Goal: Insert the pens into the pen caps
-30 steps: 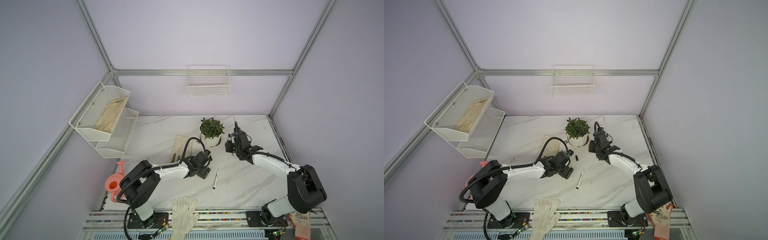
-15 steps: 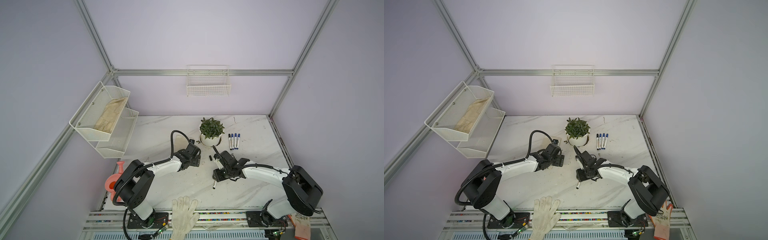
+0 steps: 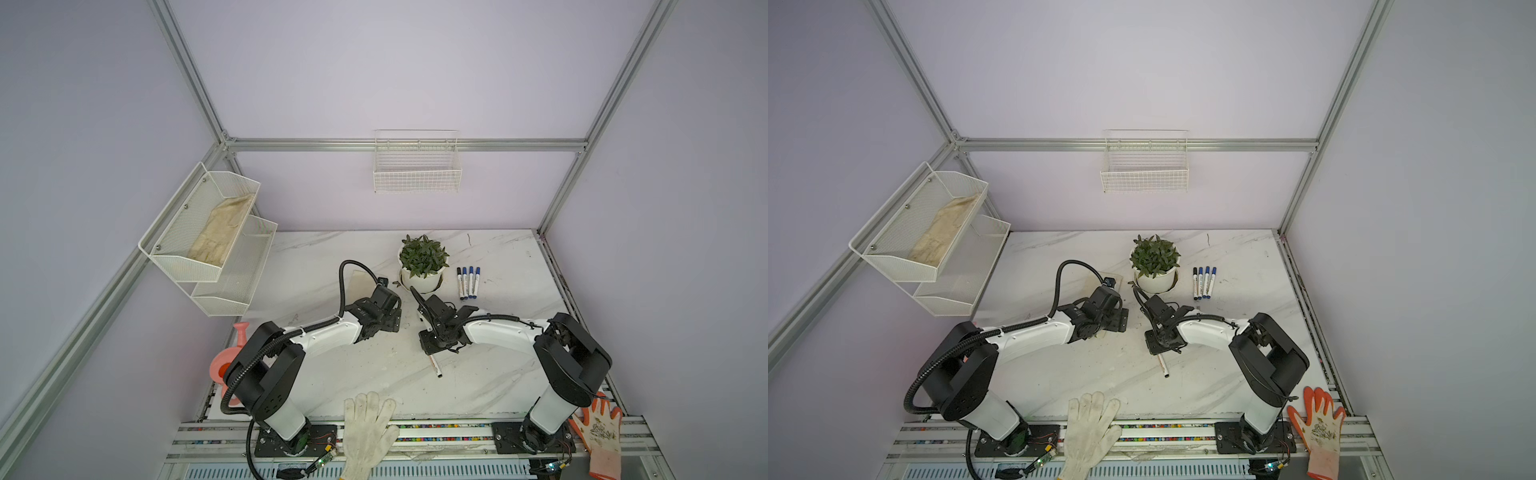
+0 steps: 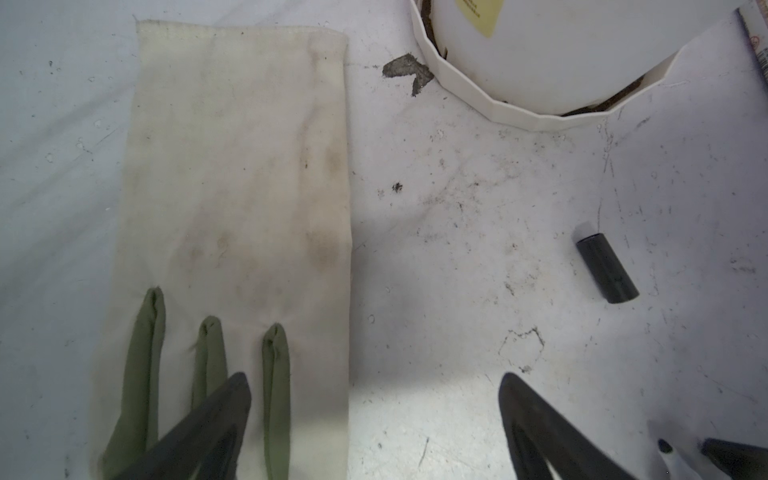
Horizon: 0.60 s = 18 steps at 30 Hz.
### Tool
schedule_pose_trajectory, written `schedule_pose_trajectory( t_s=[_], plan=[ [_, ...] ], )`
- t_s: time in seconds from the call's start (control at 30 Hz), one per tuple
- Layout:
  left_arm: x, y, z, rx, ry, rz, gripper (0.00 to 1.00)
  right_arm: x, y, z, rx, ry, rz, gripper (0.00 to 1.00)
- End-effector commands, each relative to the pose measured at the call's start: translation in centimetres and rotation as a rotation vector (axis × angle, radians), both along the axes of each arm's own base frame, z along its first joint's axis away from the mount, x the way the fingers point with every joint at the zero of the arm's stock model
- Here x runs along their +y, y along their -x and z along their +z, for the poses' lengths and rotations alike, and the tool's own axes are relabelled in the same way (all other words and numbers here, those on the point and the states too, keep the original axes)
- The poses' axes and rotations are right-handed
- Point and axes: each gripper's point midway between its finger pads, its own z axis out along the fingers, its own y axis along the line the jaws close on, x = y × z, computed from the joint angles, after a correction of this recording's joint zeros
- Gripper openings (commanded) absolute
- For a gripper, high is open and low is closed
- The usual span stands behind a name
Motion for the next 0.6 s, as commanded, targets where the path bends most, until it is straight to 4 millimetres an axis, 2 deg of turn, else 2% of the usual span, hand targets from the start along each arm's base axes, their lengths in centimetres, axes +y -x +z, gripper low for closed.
schedule_pose_trajectory(
  t_s=[0.0,0.07,0.13,0.27,0.37,0.47,0.57],
  plan=[
    [-1.7,-1.1,3.6,-0.058,0.094,0.001,0.92,-3.5,1.4,-3.3,0.051,0.185,-0.030,0.25],
    [-2.1,-1.1,3.7,-0.055,0.109,-0.014,0.92,-3.1,1.1,-3.1,0.029,0.165,-0.032,0.13],
    [-2.7,-1.1,3.7,-0.052,0.121,-0.039,0.92,-2.6,0.2,-1.9,-0.018,0.134,-0.032,0.07],
    [-4.6,-0.9,4.0,-0.048,0.166,-0.119,0.92,-0.7,-2.1,2.9,-0.148,-0.005,-0.037,0.02],
    [-6.2,-0.4,4.4,-0.048,0.211,-0.197,0.92,-0.4,-3.8,6.3,-0.235,-0.086,-0.061,0.01],
    [-6.7,-0.2,4.3,-0.049,0.225,-0.221,0.92,-0.8,-4.6,7.2,-0.247,-0.113,-0.074,0.01],
    [-7.0,-0.1,4.2,-0.046,0.221,-0.230,0.92,-1.2,-4.5,7.3,-0.246,-0.114,-0.089,0.01]
  ],
)
